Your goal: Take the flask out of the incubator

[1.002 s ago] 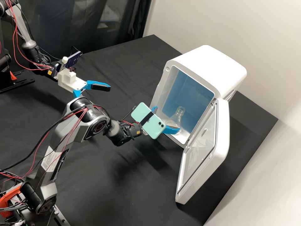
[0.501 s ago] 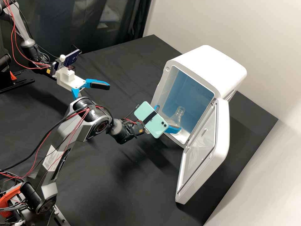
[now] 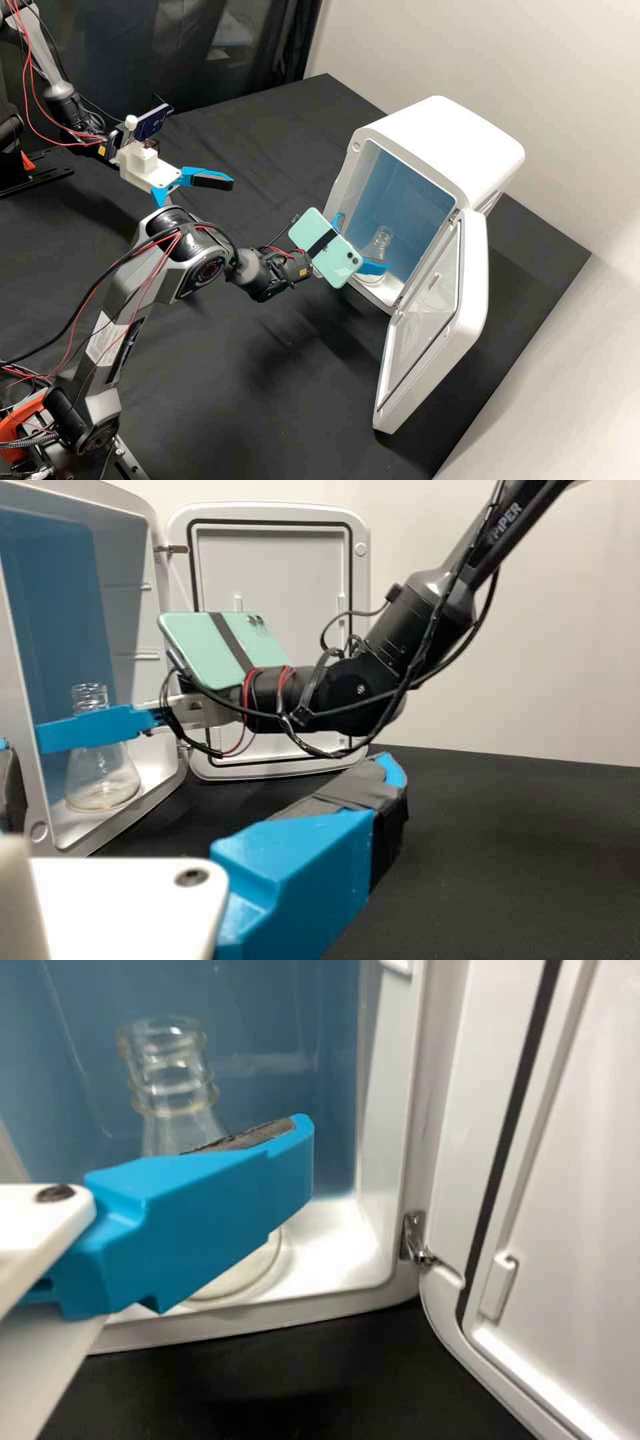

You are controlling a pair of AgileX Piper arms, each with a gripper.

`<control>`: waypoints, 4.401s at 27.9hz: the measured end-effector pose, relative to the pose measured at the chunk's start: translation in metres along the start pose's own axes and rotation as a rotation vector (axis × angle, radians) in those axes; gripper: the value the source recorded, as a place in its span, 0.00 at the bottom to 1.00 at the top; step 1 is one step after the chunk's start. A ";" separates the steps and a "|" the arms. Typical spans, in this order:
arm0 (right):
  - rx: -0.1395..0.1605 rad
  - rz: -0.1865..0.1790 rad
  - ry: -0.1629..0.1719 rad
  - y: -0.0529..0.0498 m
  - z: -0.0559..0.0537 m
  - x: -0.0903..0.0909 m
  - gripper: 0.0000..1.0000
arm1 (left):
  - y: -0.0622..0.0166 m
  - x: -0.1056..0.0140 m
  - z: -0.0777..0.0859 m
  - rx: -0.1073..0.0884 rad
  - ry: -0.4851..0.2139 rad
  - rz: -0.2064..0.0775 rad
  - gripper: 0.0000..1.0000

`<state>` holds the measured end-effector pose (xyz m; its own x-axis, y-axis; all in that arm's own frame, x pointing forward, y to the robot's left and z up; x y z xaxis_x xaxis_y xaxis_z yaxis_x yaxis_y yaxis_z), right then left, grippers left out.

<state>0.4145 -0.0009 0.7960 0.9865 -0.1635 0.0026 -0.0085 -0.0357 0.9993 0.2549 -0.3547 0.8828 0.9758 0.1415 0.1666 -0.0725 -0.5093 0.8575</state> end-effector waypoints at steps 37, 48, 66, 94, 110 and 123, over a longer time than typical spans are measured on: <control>0.010 0.009 0.013 0.001 -0.007 0.001 0.00 | -0.0008 -0.001 -0.008 -0.004 0.029 -0.003 1.00; 0.006 -0.006 -0.001 -0.003 -0.002 -0.003 0.00 | -0.0008 -0.001 -0.008 -0.007 0.029 -0.003 1.00; 0.002 -0.027 0.000 -0.010 -0.004 -0.006 0.00 | -0.0007 -0.001 -0.009 -0.007 0.030 -0.002 1.00; 0.001 -0.030 -0.005 -0.013 -0.001 -0.005 0.00 | -0.0007 -0.001 -0.009 -0.008 0.030 -0.002 1.00; 0.018 -0.039 -0.038 -0.017 0.017 -0.016 0.00 | -0.0007 -0.001 -0.009 -0.008 0.030 -0.002 1.00; 0.036 -0.028 -0.052 -0.014 0.024 -0.019 1.00 | -0.0007 -0.001 -0.009 -0.008 0.030 -0.002 1.00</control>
<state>0.3923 -0.0210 0.7813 0.9768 -0.2125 -0.0278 0.0117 -0.0764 0.9970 0.2520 -0.3473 0.8862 0.9693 0.1684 0.1792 -0.0722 -0.5019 0.8619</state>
